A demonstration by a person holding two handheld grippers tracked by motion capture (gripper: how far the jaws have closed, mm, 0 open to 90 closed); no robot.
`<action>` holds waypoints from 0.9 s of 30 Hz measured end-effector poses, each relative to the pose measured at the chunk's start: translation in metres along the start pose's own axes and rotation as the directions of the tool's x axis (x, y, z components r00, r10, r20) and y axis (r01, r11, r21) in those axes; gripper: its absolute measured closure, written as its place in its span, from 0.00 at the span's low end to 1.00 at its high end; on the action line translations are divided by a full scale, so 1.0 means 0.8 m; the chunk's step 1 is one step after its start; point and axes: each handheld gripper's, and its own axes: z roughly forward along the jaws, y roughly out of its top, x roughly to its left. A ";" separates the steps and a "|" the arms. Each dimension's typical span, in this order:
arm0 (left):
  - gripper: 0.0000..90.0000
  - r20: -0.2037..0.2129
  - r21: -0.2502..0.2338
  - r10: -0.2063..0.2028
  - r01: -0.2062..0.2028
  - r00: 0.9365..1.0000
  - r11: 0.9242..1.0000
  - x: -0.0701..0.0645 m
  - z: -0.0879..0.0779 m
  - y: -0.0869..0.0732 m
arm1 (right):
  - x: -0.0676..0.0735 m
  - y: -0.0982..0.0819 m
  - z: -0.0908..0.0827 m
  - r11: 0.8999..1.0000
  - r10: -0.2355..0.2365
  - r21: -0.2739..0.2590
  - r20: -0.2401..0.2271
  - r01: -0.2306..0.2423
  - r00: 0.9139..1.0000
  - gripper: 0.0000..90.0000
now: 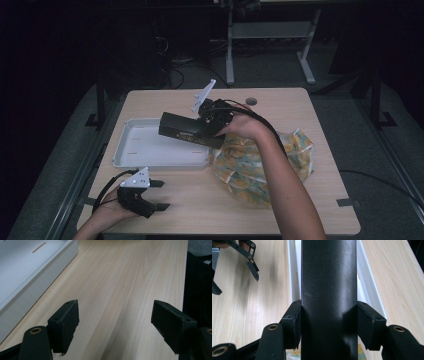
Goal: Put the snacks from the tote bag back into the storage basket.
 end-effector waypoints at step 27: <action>0.24 -0.003 0.001 -0.011 0.011 1.000 1.000 0.002 -0.002 -0.002 | 0.010 0.024 0.076 1.000 0.002 -0.006 -0.041 -0.002 0.999 0.47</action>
